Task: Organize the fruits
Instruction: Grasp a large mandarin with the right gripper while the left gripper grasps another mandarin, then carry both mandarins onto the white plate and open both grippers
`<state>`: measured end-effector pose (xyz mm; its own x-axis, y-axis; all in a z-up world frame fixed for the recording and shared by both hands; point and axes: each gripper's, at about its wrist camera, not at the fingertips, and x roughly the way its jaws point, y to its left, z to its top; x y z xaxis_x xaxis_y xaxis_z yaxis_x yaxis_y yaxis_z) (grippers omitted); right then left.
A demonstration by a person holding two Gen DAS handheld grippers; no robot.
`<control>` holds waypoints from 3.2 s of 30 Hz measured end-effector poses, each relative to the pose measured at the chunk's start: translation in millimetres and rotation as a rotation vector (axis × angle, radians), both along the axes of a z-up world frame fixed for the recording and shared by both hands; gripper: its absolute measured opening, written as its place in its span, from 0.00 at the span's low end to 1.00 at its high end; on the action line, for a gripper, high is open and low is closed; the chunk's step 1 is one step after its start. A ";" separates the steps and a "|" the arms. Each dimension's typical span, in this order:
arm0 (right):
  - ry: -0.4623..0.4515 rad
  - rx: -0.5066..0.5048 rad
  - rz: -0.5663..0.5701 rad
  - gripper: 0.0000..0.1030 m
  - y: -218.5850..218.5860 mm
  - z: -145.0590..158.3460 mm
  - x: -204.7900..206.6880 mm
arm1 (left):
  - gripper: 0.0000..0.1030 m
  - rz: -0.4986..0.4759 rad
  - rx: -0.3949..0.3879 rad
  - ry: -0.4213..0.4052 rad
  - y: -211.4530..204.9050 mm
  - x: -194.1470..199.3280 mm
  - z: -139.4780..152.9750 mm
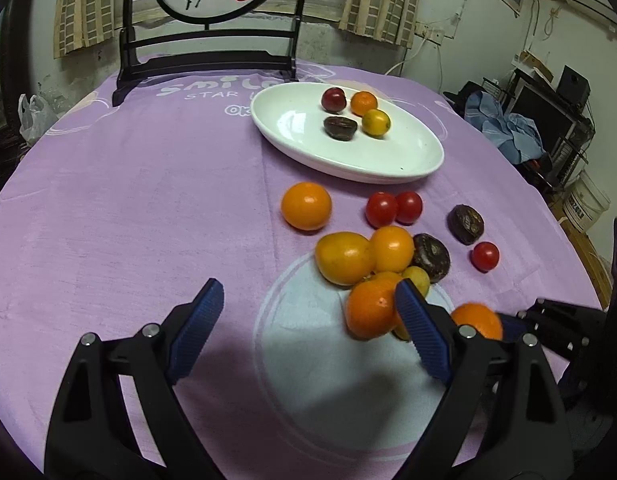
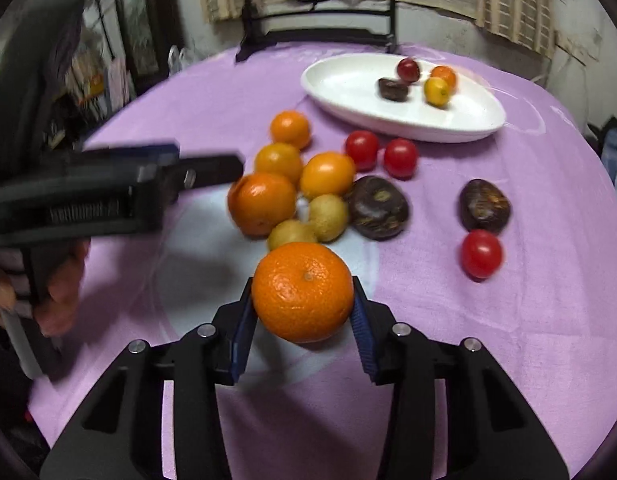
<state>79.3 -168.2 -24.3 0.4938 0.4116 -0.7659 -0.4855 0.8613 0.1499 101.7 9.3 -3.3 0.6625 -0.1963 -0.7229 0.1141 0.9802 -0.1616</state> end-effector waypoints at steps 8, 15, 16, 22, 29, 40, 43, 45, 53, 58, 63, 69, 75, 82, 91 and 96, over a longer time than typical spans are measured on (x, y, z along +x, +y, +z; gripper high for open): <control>-0.018 0.042 -0.067 0.43 -27.5 5.5 2.9 | 0.87 -0.025 -0.046 0.073 -12.0 3.6 -11.1; -0.047 0.054 -0.045 0.43 -28.5 10.4 -3.9 | 0.86 -0.001 -0.041 0.128 -25.4 13.0 -21.0; -0.049 0.052 -0.042 0.43 -27.7 10.4 -4.3 | 0.83 -0.007 -0.046 0.125 -28.4 14.3 -21.1; -0.051 0.058 -0.035 0.43 -27.7 10.5 -4.7 | 0.54 -0.078 -0.056 0.113 -46.1 18.9 -18.1; -0.045 0.050 -0.047 0.43 -28.4 7.9 -3.2 | 0.49 -0.071 -0.060 0.111 -43.4 5.6 -13.9; -0.036 0.053 -0.064 0.43 -32.7 5.3 0.3 | 0.62 -0.115 -0.126 0.107 -28.1 -20.0 -10.6; -0.039 0.051 -0.060 0.43 -32.2 5.2 -0.3 | 0.62 -0.164 -0.075 0.077 -31.0 -27.4 -6.0; -0.039 0.050 -0.058 0.43 -31.7 5.4 -0.5 | 0.63 -0.186 -0.001 0.055 -36.4 -30.9 -6.6; -0.038 0.053 -0.057 0.43 -32.0 5.8 -0.8 | 0.51 -0.246 0.104 0.089 -56.5 -18.4 -24.6; -0.033 0.055 -0.056 0.43 -31.7 5.5 -0.4 | 0.42 -0.245 0.104 0.073 -52.7 -13.6 -25.7; -0.038 0.067 -0.063 0.43 -33.5 7.1 -0.4 | 0.42 -0.228 0.108 0.031 -46.3 -20.6 -10.9; -0.096 0.034 -0.143 0.43 -40.4 21.1 1.4 | 0.42 -0.198 0.094 -0.020 -38.0 -15.0 23.9; -0.171 -0.029 -0.119 0.43 -37.9 48.2 25.5 | 0.42 -0.171 0.089 -0.058 -43.5 19.0 49.5; -0.203 -0.070 -0.133 0.43 -26.4 55.0 99.5 | 0.42 -0.058 0.055 -0.008 -42.4 99.7 47.0; -0.123 -0.130 -0.149 0.43 -11.5 25.3 158.2 | 0.43 0.014 0.056 0.085 -39.5 151.0 14.1; -0.111 -0.112 -0.179 0.59 -13.8 24.7 163.9 | 0.58 0.041 0.022 0.067 -36.1 150.9 15.1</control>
